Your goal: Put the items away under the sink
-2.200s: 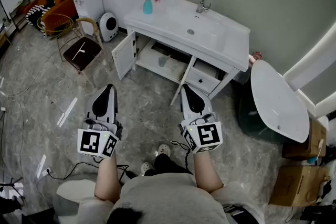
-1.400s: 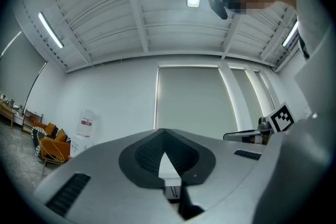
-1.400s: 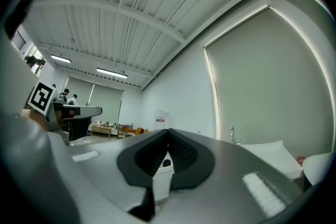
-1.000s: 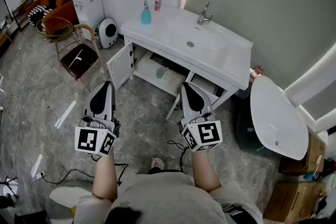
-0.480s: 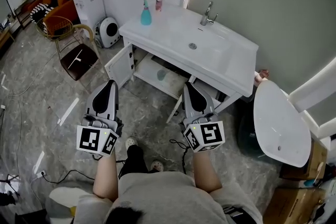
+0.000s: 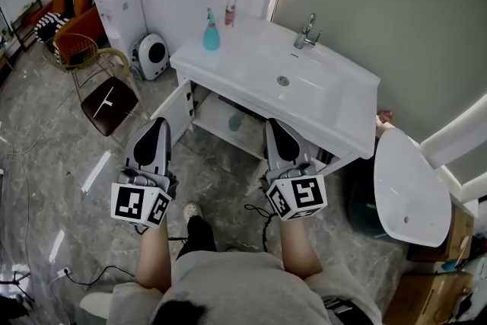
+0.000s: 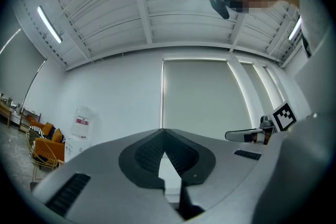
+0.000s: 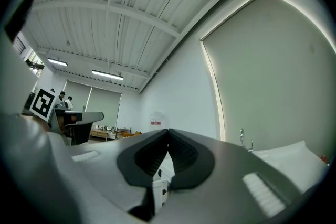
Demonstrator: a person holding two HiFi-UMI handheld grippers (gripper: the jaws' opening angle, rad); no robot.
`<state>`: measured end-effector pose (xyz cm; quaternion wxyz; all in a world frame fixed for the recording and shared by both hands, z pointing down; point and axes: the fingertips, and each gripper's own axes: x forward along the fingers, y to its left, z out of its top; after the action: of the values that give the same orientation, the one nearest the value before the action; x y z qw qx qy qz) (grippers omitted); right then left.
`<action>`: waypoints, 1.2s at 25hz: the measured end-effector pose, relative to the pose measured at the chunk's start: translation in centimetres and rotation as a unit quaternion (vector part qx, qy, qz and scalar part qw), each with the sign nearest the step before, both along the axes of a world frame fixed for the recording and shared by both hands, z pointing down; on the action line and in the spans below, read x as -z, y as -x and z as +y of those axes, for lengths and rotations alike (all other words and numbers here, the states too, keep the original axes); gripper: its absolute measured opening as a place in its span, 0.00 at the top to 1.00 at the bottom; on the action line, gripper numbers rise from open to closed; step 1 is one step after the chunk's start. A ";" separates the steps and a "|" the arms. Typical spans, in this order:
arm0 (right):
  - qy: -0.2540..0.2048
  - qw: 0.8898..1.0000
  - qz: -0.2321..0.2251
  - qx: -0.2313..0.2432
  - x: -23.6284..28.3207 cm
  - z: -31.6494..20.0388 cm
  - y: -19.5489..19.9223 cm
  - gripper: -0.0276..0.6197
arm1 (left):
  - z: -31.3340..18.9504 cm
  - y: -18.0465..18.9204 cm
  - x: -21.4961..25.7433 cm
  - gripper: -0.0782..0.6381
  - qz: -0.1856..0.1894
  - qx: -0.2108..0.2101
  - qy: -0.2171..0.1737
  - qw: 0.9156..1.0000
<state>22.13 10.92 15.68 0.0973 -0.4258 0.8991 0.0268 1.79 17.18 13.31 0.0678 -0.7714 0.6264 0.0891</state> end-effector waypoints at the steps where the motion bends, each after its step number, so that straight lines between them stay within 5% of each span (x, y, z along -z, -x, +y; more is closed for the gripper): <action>1: -0.001 1.000 0.001 -0.003 0.1 -1.0 0.8 0.94 | -1.1 0.9 0.1 0.89 0.000 -0.003 0.000 1.000; 14: -0.003 0.999 -0.008 -0.045 1.3 -11.6 9.5 0.94 | -13.3 9.9 1.9 0.89 -0.008 -0.048 -0.004 0.999; 23: 0.000 0.998 -0.007 -0.060 0.8 -15.5 14.7 0.94 | -17.3 15.9 0.8 0.89 -0.010 -0.055 0.004 0.998; 30: 0.006 0.997 0.000 -0.071 0.6 -18.0 15.7 0.94 | -20.1 17.2 -0.7 0.89 0.008 -0.064 0.017 0.998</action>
<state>6.40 -7.11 15.08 0.0927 -0.4890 0.8669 0.0280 -15.45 -2.97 14.01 0.0443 -0.8105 0.5772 0.0888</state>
